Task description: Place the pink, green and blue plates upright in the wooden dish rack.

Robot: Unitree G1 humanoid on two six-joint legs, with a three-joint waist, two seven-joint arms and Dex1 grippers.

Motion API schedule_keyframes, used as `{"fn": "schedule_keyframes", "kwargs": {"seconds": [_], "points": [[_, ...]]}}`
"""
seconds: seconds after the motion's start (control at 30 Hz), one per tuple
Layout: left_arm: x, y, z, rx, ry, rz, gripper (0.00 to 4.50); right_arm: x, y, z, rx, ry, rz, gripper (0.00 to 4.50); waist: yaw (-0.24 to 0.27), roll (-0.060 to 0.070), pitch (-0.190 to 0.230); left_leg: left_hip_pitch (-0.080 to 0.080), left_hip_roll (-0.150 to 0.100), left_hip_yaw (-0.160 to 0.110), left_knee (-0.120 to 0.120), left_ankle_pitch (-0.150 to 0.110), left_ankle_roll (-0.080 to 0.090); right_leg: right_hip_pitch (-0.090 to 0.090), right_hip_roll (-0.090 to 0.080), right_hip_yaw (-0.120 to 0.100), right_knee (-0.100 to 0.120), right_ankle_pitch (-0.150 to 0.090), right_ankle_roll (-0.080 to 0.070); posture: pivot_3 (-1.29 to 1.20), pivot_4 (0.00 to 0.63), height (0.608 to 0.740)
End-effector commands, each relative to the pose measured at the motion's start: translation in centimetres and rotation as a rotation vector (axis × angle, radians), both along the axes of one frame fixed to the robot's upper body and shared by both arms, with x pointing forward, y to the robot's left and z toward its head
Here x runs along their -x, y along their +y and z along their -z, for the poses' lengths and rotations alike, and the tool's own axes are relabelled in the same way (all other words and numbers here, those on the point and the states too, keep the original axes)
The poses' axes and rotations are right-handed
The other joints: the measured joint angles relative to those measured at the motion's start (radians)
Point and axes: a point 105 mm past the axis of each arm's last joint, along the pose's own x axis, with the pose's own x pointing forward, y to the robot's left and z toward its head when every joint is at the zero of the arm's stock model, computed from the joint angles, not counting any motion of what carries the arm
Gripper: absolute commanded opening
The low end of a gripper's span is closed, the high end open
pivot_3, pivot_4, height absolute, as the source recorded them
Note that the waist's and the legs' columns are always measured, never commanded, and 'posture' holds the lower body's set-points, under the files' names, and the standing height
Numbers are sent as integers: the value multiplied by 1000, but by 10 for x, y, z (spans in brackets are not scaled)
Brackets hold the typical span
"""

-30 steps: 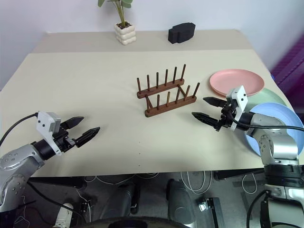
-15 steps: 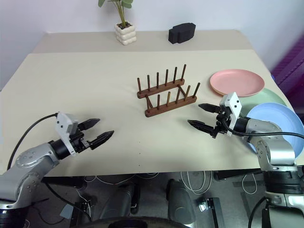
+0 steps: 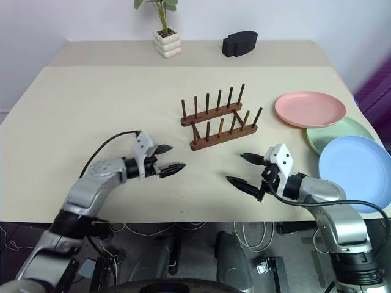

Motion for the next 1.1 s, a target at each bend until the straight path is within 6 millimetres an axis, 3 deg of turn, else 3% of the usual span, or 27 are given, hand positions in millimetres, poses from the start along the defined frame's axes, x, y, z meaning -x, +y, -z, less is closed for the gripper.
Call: {"fn": "schedule_keyframes", "kwargs": {"seconds": [0.03, 0.33, 0.57, 0.67, 0.87, 0.97, 1.1], "points": [[-11, -6, 10, -31, 10, 30, 4500, 1, 8, -9, -9, -50, 5, 4446, 0, 0, 0, 0, 0, 0, 0, 0, 0, 0, 0, 0, 0, 0, 0, 0, 150, 738], [-17, -31, 12, -65, -11, 185, 4500, 0, 18, -11, -31, -67, 25, 4446, 3, 0, -1, 0, 0, -1, 0, 0, 0, 1, 0, 0, 0, 0, 1, 0, 150, 738], [-17, -41, 15, -59, -35, 193, 4500, 0, 22, -12, -37, -77, 37, 4446, 2, -1, -1, 0, 0, -1, 1, 0, 0, 2, 0, 0, 0, 1, 1, 0, 150, 738], [-14, -41, 17, -58, -34, 204, 3679, 2, 23, -12, -39, -78, 43, 4500, 1, -1, -1, 0, 0, -1, 1, 0, 0, 2, 0, 0, 0, 1, 1, 0, 150, 738], [-13, -37, 17, -61, -40, 210, 729, 5, 22, -11, -29, -70, 49, 4500, 1, -1, -1, 0, 0, -1, 1, 0, 0, 2, 0, 0, 0, 1, 1, 0, 150, 738], [-9, -35, 14, -46, -49, 230, 737, 6, 18, -8, -4, -54, 52, 4500, 0, -1, -1, 0, 0, -1, 1, 0, 0, 2, 0, 0, 0, 1, 1, 0, 150, 738], [9, -31, 6, -24, -33, 368, 737, 19, 8, 2, 57, -4, 50, 4500, 0, 0, -1, 1, 0, -1, 0, 0, 0, 2, 0, 0, 0, 0, 1, 0, 150, 738]]}}
